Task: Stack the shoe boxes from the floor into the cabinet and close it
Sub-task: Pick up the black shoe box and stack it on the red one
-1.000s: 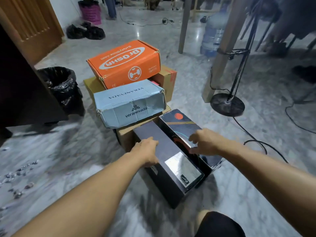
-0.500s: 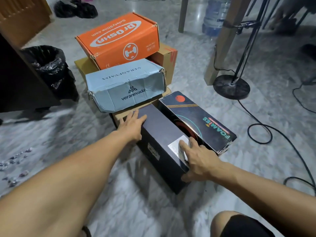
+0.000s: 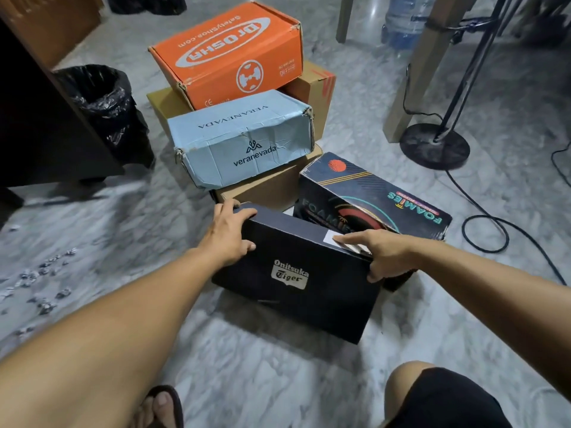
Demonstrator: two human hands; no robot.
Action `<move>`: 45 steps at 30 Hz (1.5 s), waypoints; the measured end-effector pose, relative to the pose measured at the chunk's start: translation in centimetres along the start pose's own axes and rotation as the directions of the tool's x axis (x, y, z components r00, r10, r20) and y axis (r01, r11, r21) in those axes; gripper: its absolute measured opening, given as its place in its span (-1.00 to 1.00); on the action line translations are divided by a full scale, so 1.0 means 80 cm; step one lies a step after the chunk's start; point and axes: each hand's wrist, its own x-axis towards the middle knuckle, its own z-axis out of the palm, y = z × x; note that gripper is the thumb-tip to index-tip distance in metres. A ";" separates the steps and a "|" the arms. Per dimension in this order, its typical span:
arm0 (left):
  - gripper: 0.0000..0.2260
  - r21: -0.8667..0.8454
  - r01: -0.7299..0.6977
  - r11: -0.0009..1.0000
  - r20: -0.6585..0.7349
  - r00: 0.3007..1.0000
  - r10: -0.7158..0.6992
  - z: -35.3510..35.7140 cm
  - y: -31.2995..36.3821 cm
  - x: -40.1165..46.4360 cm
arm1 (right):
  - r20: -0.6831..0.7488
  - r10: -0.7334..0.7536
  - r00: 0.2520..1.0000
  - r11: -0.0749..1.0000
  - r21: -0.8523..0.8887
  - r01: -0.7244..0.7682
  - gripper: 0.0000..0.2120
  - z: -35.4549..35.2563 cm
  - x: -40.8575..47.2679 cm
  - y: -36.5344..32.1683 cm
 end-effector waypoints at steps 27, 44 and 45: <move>-0.13 -0.488 0.508 0.710 0.180 0.854 -0.487 -0.002 -0.057 -0.071 | -0.492 0.310 0.813 0.906 0.413 -0.095 -0.25 0.026 0.035 -0.043; 0.41 -0.214 0.696 0.685 0.478 0.687 -0.547 -0.276 -0.152 -0.163 | -0.288 -0.421 0.860 0.902 -0.030 0.431 -0.11 -0.091 0.003 -0.263; 0.42 -0.209 0.706 0.676 0.449 0.684 -0.575 -0.288 -0.164 -0.170 | -0.292 -0.452 0.843 0.887 -0.050 0.459 -0.18 -0.096 0.008 -0.284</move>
